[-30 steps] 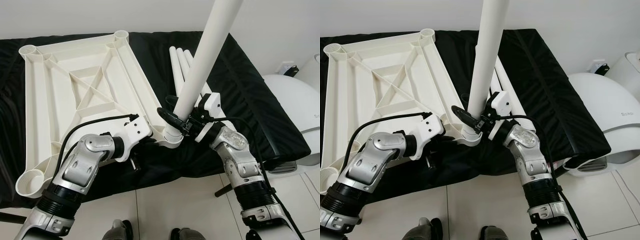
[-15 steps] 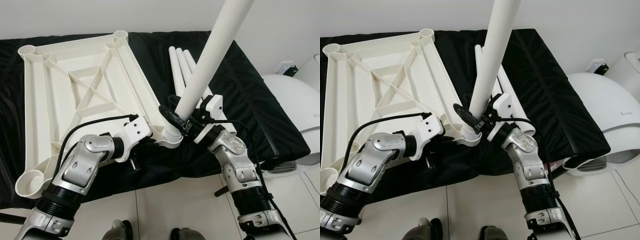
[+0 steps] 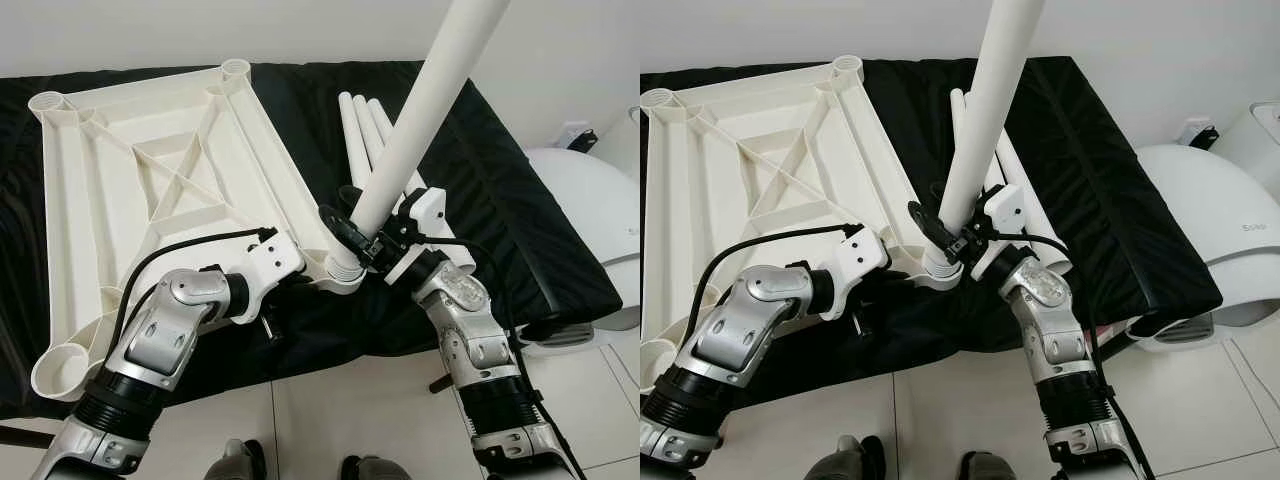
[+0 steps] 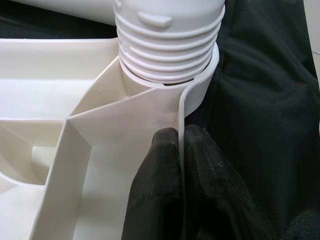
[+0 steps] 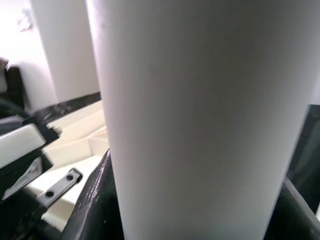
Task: Building children table
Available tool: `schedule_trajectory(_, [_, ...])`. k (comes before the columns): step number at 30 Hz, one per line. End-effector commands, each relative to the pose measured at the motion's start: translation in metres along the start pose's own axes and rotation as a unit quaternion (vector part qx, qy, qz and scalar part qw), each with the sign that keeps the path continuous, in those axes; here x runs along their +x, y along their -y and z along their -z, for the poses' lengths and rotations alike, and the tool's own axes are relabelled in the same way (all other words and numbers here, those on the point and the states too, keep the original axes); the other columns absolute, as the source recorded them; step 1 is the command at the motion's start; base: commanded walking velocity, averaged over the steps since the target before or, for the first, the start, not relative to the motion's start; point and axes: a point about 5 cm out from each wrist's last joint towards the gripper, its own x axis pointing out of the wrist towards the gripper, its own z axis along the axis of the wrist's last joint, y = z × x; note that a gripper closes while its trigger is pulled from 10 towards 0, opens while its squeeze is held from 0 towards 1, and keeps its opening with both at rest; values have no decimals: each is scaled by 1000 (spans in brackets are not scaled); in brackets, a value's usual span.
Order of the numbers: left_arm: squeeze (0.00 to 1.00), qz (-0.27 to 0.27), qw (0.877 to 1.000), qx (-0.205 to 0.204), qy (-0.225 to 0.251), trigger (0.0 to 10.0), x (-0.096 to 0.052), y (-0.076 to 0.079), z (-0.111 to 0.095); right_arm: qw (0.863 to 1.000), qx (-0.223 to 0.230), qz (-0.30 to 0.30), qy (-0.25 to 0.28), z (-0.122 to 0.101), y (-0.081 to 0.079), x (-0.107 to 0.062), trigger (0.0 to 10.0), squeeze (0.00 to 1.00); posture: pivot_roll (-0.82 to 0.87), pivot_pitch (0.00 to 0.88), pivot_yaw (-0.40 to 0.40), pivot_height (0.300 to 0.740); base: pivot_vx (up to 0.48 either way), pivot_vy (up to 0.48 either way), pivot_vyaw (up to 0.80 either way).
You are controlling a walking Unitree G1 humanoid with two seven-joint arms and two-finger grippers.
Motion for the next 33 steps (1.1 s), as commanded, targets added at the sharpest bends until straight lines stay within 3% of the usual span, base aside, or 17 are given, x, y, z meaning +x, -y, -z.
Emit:
schedule_trajectory(1, [0,-5,1000,-27,-8,10000,5,7,11,996,33,-20,-77,30,-8,-8,10000,0,-7,187,-10,740,0,0,0])
schedule_trajectory(14, [0,-7,1000,-28,-8,10000,4,7,10,994,15,-40,-96,31,2,-11,10000,0,-2,188,-14,740,0,0,0])
schedule_trajectory(33, [0,-7,1000,-28,-8,10000,3,7,10,996,30,-13,-83,33,-11,-12,10000,0,-4,185,-11,740,0,0,0])
